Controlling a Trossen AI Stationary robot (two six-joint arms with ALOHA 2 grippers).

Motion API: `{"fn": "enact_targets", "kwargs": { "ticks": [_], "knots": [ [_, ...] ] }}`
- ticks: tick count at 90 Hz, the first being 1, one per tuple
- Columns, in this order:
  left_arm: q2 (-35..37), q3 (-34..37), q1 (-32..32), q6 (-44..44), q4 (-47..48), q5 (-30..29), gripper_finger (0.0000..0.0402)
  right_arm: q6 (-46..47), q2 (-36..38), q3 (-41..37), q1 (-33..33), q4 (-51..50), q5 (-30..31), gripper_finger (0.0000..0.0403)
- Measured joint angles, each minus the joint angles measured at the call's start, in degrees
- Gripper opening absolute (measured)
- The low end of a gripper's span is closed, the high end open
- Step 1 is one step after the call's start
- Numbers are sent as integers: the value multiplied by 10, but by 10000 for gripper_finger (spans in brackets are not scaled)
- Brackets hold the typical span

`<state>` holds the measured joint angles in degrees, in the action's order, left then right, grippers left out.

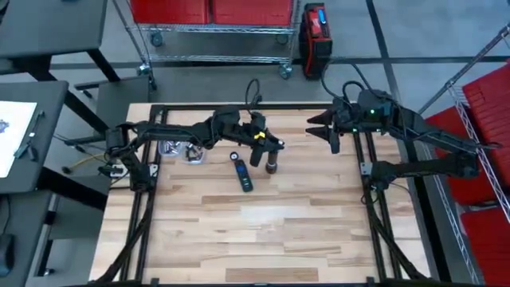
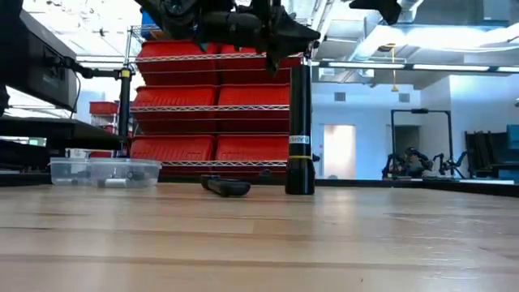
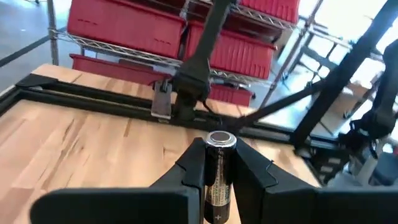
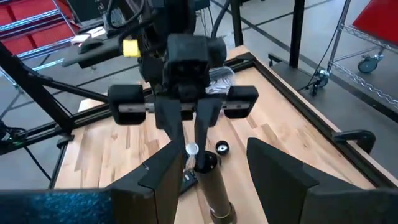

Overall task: Insert battery
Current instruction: Insert the silver battery into the flashlight's battery compartment

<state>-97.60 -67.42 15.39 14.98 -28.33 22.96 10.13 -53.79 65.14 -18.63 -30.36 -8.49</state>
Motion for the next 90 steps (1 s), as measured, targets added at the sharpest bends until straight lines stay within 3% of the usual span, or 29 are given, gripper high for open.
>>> {"fn": "enact_targets", "kwargs": {
  "ticks": [34,90],
  "knots": [
    [0,0,4,-40,19,-14,27,1,-3,0,0,0,0,165],
    [-23,0,-6,-8,-6,-50,27,0,-17,0,3,0,0,165]
  ]
}}
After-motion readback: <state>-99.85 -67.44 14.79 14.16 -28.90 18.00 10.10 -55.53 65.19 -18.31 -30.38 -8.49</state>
